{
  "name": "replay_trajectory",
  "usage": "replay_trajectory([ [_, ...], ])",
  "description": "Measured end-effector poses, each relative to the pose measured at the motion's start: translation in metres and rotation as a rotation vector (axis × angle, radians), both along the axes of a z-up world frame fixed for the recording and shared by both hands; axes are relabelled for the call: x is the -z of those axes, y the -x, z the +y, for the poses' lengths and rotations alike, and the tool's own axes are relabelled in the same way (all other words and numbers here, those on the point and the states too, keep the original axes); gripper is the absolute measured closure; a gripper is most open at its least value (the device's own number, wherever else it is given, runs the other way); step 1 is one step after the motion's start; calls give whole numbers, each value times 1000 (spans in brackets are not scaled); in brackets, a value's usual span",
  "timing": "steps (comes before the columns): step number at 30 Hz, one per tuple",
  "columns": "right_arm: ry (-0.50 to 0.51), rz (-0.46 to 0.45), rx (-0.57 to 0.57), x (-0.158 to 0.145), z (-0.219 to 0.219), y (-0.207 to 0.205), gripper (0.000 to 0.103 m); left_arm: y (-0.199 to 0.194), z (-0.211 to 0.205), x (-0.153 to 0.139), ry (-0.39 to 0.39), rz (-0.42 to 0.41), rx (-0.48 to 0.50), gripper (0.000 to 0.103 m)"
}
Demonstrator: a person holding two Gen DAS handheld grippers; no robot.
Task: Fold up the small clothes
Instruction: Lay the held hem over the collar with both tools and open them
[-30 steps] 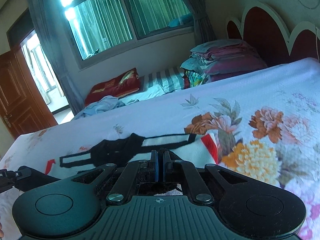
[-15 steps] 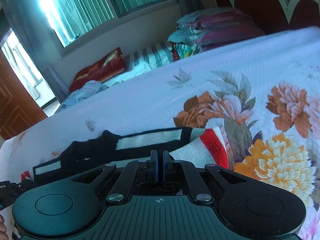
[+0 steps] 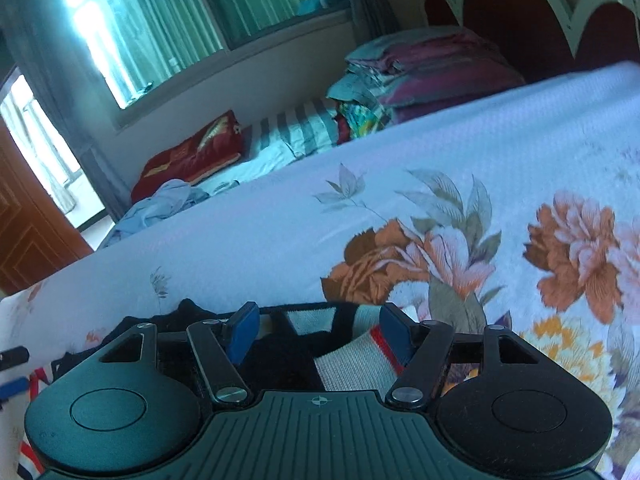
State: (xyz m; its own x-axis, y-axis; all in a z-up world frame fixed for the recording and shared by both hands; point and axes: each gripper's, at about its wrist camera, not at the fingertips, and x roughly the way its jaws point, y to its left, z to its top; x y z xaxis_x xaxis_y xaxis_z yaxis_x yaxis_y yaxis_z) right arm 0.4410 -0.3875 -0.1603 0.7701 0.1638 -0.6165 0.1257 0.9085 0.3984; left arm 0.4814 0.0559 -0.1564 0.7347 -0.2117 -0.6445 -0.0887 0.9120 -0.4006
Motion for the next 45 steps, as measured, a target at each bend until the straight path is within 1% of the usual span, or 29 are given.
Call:
replay_trajectory([
  [2, 32, -26, -25, -4, 2, 3, 36, 5, -1, -1, -47, -22, 38, 29],
  [3, 47, -35, -40, -4, 4, 3, 36, 6, -4, 0, -94, -24, 63, 31],
  [4, 60, -34, -60, -3, 6, 3, 36, 8, -7, 2, -140, -24, 89, 32],
  [6, 87, -19, -104, 2, 12, 1, 36, 8, -16, 9, -200, -17, 131, 36],
  [8, 105, -2, -143, 9, 19, 0, 37, 7, -26, 18, -235, -7, 158, 43],
  [11, 128, 27, -168, 21, 26, -1, 37, 3, -31, 29, -258, 15, 162, 50],
  [12, 129, 35, -172, 25, 27, -1, 42, 2, -32, 31, -269, 14, 167, 56],
  [13, 136, 39, -178, 27, 27, -1, 61, 1, -34, 33, -283, 9, 175, 61],
  [14, 148, 42, -181, 29, 28, -1, 69, 0, -37, 34, -300, 10, 184, 70],
  [16, 143, 39, -179, 30, 27, -2, 71, -2, -40, 36, -319, 7, 181, 86],
  [17, 138, 41, -180, 31, 26, -3, 74, -2, -40, 37, -319, 2, 184, 99],
  [19, 132, 38, -196, 30, 26, -4, 99, 0, -39, 38, -320, -11, 181, 99],
  [21, 148, 30, -200, 28, 30, -5, 99, 2, -38, 37, -330, -37, 165, 99],
  [24, 175, -6, -167, 23, 31, -7, 99, 3, -31, 34, -329, -72, 102, 99],
  [26, 188, -26, -130, 21, 28, -9, 99, 1, -29, 37, -339, -69, 83, 99],
  [28, 204, -22, -91, 25, 25, -13, 99, -1, -29, 43, -342, -56, 70, 99],
  [30, 194, 33, -92, 40, 24, -18, 99, 1, -31, 46, -362, -62, 70, 99],
  [33, 204, 6, -76, 42, 23, -13, 99, 0, -31, 46, -363, -57, 74, 97],
  [34, 188, 4, -74, 42, 21, -12, 98, -1, -30, 45, -369, -54, 78, 94],
  [35, 163, 11, -73, 42, 18, -12, 93, -1, -30, 44, -375, -55, 83, 90],
  [36, 140, 18, -72, 41, 15, -11, 89, 0, -29, 42, -376, -56, 88, 80],
  [37, 131, 16, -72, 37, 13, -9, 83, 1, -29, 40, -379, -56, 88, 78],
  [38, 135, 12, -73, 32, 14, -6, 78, 4, -28, 39, -378, -59, 88, 73],
  [39, 144, 5, -74, 28, 14, -4, 77, 6, -27, 37, -374, -62, 86, 62],
  [40, 150, -6, -78, 23, 15, -1, 76, 8, -26, 35, -367, -63, 85, 55],
  [41, 152, -18, -79, 18, 16, 4, 76, 11, -24, 33, -360, -68, 82, 46],
  [42, 155, -25, -78, 14, 17, 7, 76, 16, -23, 31, -358, -80, 78, 45],
  [44, 146, -38, -84, 5, 21, 15, 75, 26, -24, 23, -376, -109, 79, 45],
  [45, 135, -47, -101, 2, 24, 19, 76, 32, -26, 17, -382, -132, 93, 46],
])
